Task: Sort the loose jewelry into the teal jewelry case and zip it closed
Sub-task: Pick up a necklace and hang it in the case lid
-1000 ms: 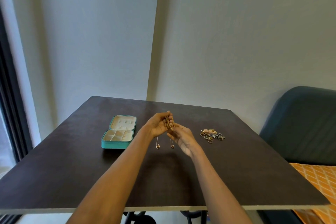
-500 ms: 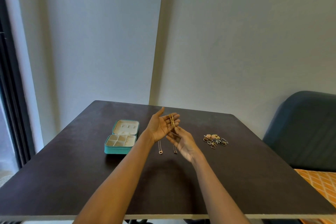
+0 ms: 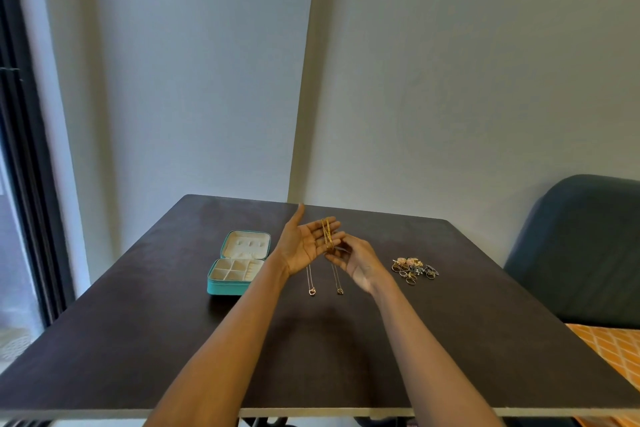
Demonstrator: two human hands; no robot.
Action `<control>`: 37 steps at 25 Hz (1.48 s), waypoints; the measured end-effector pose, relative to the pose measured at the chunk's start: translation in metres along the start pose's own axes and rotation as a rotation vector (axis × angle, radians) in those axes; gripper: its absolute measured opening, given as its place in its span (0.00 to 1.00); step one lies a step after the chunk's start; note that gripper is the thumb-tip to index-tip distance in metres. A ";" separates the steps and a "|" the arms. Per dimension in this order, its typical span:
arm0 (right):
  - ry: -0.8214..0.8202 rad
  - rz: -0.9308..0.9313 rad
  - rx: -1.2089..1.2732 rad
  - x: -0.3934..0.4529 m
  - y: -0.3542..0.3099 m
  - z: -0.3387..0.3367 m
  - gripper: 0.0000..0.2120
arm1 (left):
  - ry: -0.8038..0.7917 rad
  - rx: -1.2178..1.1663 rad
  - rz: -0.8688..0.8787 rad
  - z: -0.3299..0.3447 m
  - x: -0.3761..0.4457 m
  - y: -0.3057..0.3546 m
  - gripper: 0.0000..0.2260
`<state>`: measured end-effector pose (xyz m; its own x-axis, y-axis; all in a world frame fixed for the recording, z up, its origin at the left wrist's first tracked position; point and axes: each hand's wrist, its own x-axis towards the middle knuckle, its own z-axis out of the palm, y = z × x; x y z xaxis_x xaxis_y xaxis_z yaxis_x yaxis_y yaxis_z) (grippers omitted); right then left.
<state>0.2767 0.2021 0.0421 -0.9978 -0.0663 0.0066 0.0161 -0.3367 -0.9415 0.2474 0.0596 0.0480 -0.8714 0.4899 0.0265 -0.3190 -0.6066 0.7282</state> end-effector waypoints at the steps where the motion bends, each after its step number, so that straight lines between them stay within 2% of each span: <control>1: -0.009 0.006 -0.008 0.001 -0.002 0.000 0.10 | 0.009 0.023 -0.007 0.000 0.000 0.002 0.30; 10: -0.028 0.008 -0.348 0.008 -0.015 0.000 0.07 | 0.046 0.343 -0.055 0.004 0.001 0.018 0.21; 17: 0.029 -0.054 -0.430 0.018 -0.018 0.024 0.09 | 0.282 0.160 0.074 0.009 0.004 0.018 0.17; 19: 0.014 -0.068 -0.468 0.022 -0.021 0.029 0.09 | 0.278 0.186 0.119 0.010 0.006 0.021 0.14; 22: 0.070 -0.125 -0.527 0.026 -0.029 0.034 0.09 | 0.192 0.301 0.170 0.014 0.007 0.027 0.08; 25: 0.145 -0.223 -0.599 0.030 -0.034 0.037 0.09 | 0.138 0.398 0.198 0.019 0.006 0.034 0.12; 29: 0.194 -0.265 -0.710 0.034 -0.034 0.037 0.10 | 0.218 0.495 0.196 0.027 0.005 0.042 0.11; 34: 0.270 -0.339 -0.782 0.035 -0.033 0.039 0.09 | 0.299 0.747 0.382 0.025 0.006 0.042 0.07; 37: 0.271 -0.305 -0.705 0.035 -0.040 0.038 0.07 | 0.320 0.755 0.300 0.017 0.006 0.046 0.10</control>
<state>0.2433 0.1773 0.0928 -0.9341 0.1928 0.3006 -0.2136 0.3729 -0.9029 0.2336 0.0449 0.0932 -0.9779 0.1080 0.1791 0.1746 -0.0493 0.9834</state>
